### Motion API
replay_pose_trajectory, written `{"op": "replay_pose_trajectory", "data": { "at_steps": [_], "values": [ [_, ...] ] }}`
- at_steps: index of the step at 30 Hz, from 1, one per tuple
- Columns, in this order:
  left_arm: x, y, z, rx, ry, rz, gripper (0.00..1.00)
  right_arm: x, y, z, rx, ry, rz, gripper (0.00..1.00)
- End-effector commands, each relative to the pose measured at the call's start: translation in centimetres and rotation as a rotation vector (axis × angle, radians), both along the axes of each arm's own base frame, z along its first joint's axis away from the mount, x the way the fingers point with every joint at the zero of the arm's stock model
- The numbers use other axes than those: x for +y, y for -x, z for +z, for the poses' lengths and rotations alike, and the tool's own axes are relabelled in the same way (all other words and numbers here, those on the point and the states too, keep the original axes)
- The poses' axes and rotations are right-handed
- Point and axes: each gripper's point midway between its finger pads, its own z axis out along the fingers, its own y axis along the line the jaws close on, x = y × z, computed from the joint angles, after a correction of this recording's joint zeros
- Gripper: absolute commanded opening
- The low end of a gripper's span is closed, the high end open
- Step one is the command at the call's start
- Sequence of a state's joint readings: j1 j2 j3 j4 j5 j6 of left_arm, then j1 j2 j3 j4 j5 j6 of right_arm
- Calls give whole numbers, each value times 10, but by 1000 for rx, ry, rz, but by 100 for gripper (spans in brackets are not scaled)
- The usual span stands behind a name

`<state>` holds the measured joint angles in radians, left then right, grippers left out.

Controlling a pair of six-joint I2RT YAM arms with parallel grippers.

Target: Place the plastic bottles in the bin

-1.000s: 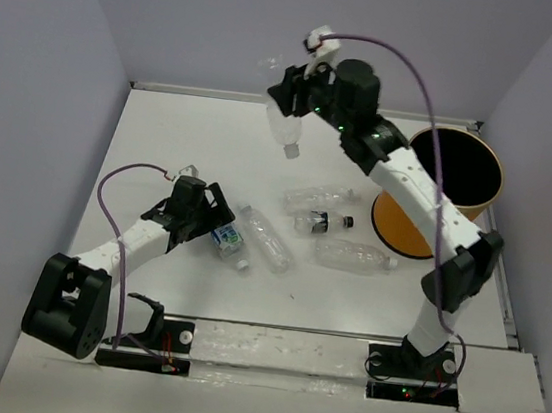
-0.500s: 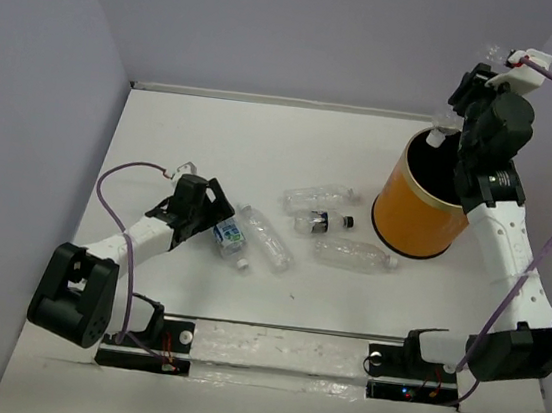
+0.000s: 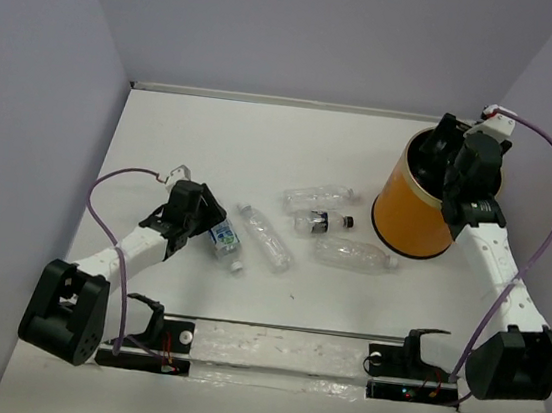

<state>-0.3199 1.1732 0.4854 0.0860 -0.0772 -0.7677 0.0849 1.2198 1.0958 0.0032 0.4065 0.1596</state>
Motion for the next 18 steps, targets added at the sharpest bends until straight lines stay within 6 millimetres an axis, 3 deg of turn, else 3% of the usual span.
{"op": "replay_pose_trajectory", "data": {
  "at_steps": [1,7,11,13,18],
  "values": [
    [9,5,3,-29,-32,25,43,17,21,44,-144,-81,97,100],
    [9,8,29,-81,-22,10,27,51,55,65,-222,-150,298,100],
    [12,8,74,-171,-24,1,13,73,73,69,-239,-194,423,100],
    [16,7,107,-233,-33,4,6,81,82,72,-252,-219,464,100],
    [11,3,193,-390,5,-20,5,119,99,77,-264,-316,676,100]
  ]
}}
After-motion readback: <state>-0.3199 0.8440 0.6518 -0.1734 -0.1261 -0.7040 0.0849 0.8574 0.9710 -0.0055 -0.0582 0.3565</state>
